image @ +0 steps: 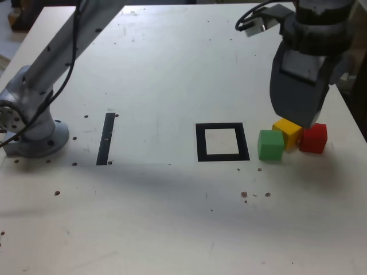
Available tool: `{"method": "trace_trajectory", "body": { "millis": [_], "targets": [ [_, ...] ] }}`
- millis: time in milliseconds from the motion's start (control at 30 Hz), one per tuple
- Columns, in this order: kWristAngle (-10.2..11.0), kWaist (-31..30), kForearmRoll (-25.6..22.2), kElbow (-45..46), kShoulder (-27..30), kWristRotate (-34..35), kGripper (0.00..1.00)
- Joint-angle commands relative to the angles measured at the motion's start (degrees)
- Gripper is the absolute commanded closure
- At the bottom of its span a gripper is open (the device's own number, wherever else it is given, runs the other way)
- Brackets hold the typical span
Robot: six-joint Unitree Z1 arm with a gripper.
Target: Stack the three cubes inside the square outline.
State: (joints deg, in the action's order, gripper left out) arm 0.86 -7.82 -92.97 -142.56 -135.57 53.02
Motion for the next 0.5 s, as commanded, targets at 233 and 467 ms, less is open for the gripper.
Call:
{"method": "trace_trajectory", "body": {
  "millis": [233, 467],
  "targets": [
    [0.40, -0.46, -0.90, -3.01, -2.51, 7.12, 0.00],
    [0.66, -0.60, -0.90, -6.50, -5.14, 12.07, 0.00]
  ]
}}
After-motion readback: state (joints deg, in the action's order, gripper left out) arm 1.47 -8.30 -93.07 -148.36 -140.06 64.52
